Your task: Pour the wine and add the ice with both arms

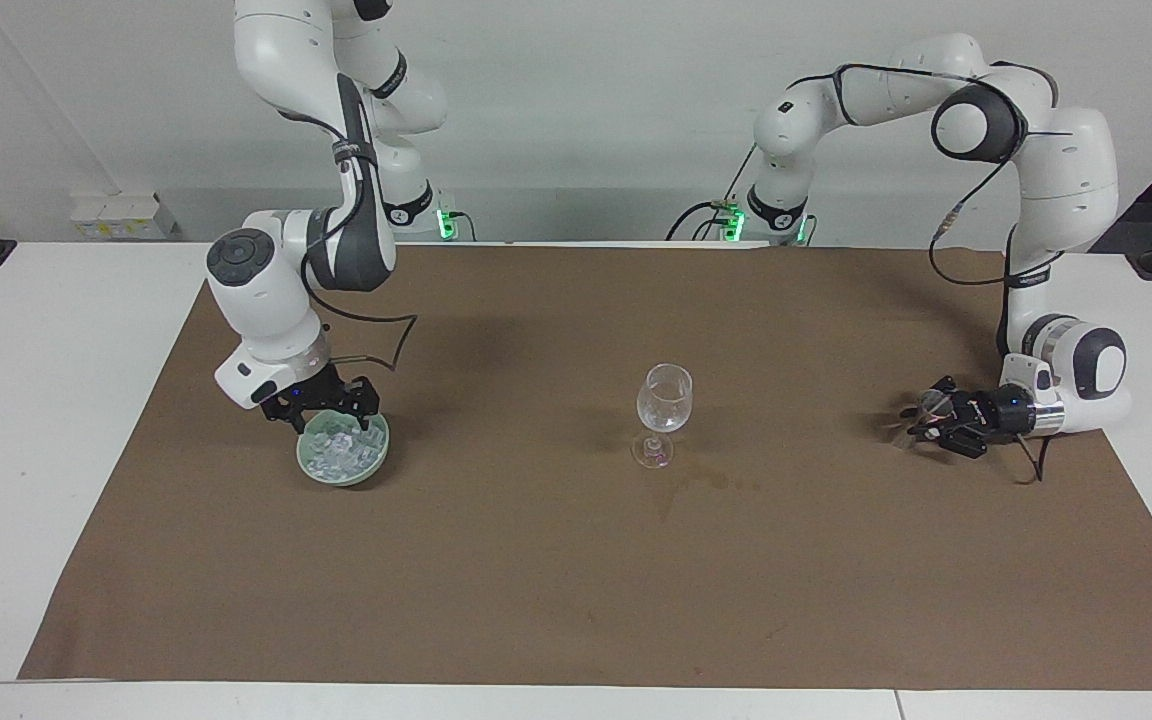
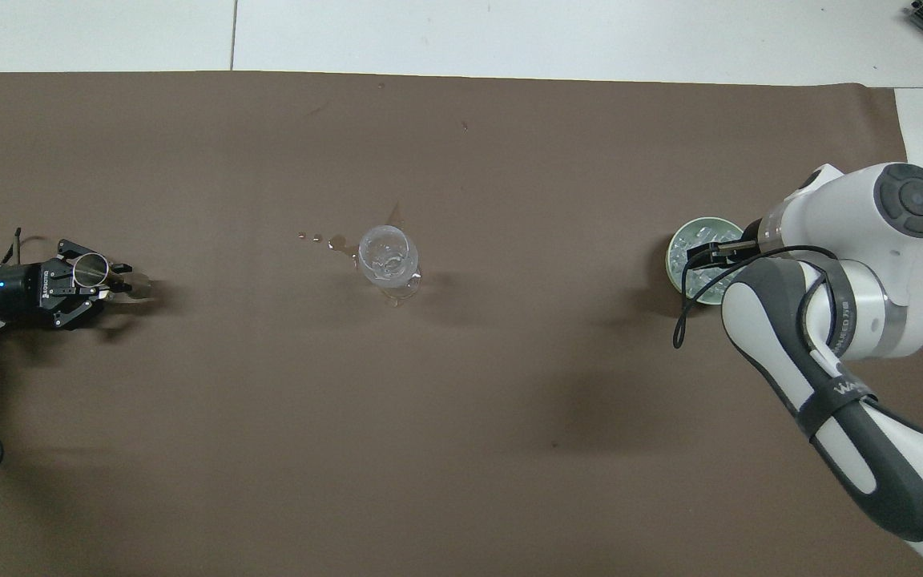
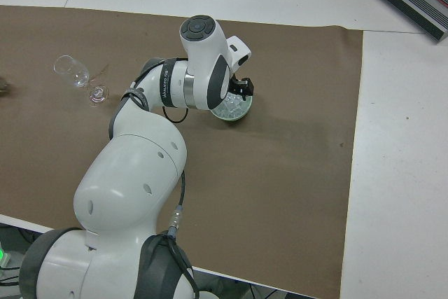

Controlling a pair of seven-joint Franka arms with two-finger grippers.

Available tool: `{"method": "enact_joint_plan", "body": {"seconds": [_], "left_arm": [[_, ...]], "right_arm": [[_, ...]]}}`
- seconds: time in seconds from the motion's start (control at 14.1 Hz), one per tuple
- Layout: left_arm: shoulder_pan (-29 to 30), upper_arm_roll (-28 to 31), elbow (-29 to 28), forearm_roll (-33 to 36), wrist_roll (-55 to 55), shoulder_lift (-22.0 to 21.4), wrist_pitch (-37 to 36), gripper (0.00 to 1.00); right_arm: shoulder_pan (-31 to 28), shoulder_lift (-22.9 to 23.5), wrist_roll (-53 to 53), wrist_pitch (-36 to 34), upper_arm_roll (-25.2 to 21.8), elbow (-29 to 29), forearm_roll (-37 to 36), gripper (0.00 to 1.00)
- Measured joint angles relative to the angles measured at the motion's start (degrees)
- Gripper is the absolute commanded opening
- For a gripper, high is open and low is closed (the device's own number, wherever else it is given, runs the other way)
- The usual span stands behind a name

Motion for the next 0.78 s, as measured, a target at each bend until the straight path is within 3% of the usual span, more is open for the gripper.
{"method": "enact_joint_plan", "body": {"seconds": [0.21,0.43,0.71,0.78], "left_arm": [[0.00,0.03,0.04,0.12,0.00,0.00,0.00,0.61],[0.05,0.22,0.52,0.27,0.00,-0.01,0.00,0.65],[0.39,0.73,2.74,2.59,-0.01,-0.99,0.00,0.65],[0.53,1.39,3.44,3.87,-0.10,-1.92,0.00,0.64]], "right_arm": [[0.00,0.16,-0.01,4.12,0.00,-1.79,0.00,0.99],[0.00,0.63,-0.01,6.04,-0.01,-3.03,0.00,0.88],[-0.01,0.65,-0.02,6.08,-0.02,-3.44,0.00,0.56],[-0.01,0.65,-0.03,6.08,-0.02,-3.44,0.00,0.52]]}}
